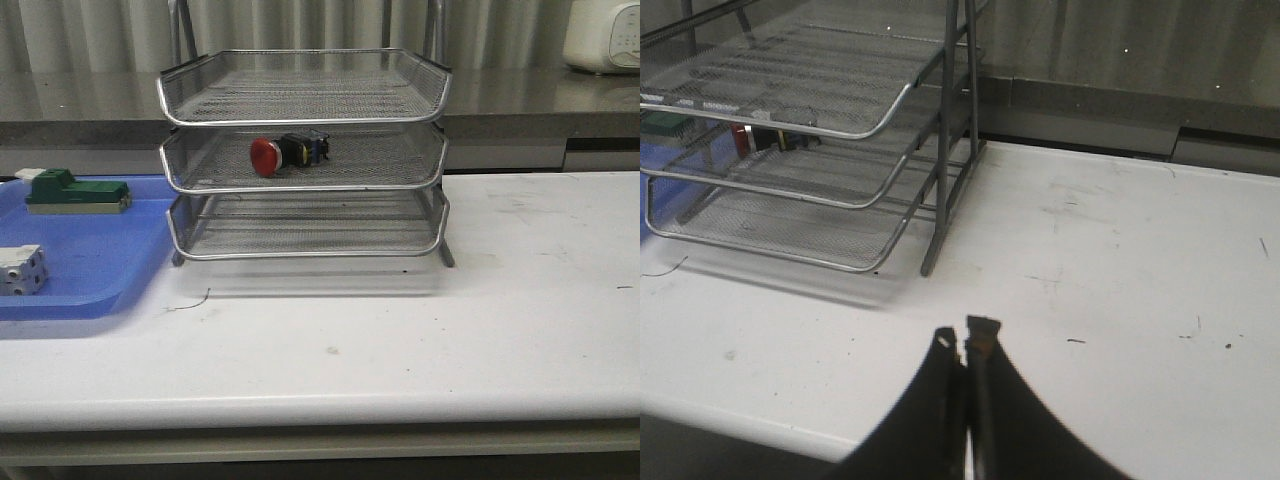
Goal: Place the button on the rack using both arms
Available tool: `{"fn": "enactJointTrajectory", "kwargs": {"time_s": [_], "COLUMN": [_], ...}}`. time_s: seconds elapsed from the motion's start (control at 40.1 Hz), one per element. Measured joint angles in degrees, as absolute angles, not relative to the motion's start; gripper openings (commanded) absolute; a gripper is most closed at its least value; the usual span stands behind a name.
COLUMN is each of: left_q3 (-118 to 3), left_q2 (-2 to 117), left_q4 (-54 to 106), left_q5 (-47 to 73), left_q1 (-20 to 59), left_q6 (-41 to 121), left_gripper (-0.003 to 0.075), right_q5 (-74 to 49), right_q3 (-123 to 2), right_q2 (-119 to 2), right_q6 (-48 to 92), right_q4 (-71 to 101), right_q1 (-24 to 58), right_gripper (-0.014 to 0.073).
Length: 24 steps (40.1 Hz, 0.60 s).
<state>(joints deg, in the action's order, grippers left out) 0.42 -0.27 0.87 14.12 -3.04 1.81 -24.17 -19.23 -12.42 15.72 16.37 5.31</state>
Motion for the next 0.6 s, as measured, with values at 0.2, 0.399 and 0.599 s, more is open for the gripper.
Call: {"fn": "enactJointTrajectory", "kwargs": {"time_s": [0.2, 0.399, 0.599], "left_q3": [0.42, 0.42, 0.42], "left_q2": [-0.27, -0.27, -0.27], "left_q4": [0.87, 0.87, 0.87], "left_q5": [14.12, 14.12, 14.12], "left_q1": [-3.04, -3.04, -3.04], "left_q6": [1.81, 1.81, 1.70], "left_gripper": [-0.0019, -0.0019, -0.0019], "right_q5": [-15.84, -14.70, -13.66], "right_q3": [-12.33, -3.21, 1.50], "right_q2": [-7.46, -0.51, 0.48], "right_q6": [14.76, 5.82, 3.27], "right_q4": [15.41, 8.08, 5.72], "right_q1": [2.53, -0.83, -0.86], "right_gripper": [-0.0060, -0.0060, -0.0060]}}
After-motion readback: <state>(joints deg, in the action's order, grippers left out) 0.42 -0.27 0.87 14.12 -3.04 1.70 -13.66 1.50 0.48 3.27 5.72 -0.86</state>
